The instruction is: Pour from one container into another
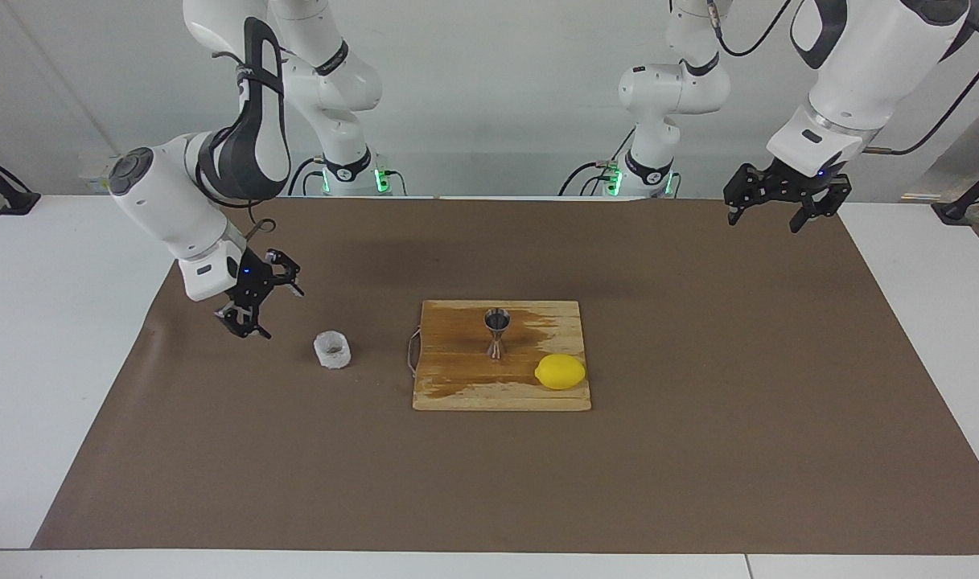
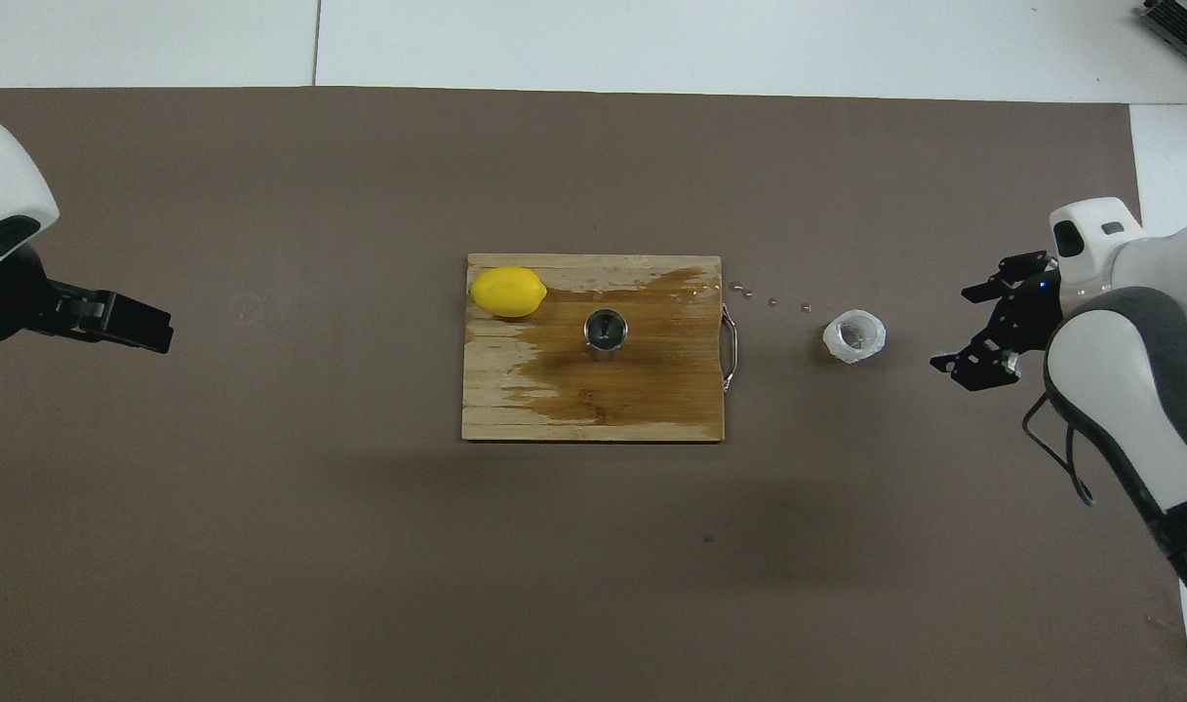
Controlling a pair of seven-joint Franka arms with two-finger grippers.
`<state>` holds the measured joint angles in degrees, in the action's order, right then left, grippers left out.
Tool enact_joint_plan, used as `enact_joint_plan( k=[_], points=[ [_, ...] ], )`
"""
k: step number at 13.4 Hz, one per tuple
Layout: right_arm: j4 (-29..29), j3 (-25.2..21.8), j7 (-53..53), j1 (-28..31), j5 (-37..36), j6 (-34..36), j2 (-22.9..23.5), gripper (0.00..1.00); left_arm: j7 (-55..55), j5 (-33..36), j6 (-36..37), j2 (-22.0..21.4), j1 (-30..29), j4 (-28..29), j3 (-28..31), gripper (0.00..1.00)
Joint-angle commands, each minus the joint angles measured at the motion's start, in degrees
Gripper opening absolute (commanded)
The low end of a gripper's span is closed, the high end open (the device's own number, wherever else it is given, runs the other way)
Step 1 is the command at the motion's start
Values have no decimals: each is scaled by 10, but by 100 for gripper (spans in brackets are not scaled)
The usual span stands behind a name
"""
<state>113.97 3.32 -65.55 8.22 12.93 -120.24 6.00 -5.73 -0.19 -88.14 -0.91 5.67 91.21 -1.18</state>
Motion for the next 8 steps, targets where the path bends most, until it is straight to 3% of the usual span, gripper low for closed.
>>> enact_joint_plan(
  k=[1,4,8],
  points=[
    [-9,5,159,-13,-76,17,-8,100,3,-7,10,-4,-3,-5,0,100],
    [-12,12,314,-22,-106,27,-15,100,3,-7,10,-4,-3,-5,0,100],
    [-42,13,586,-64,-157,131,-76,100,2,-7,10,-4,-3,-5,0,100]
  ],
)
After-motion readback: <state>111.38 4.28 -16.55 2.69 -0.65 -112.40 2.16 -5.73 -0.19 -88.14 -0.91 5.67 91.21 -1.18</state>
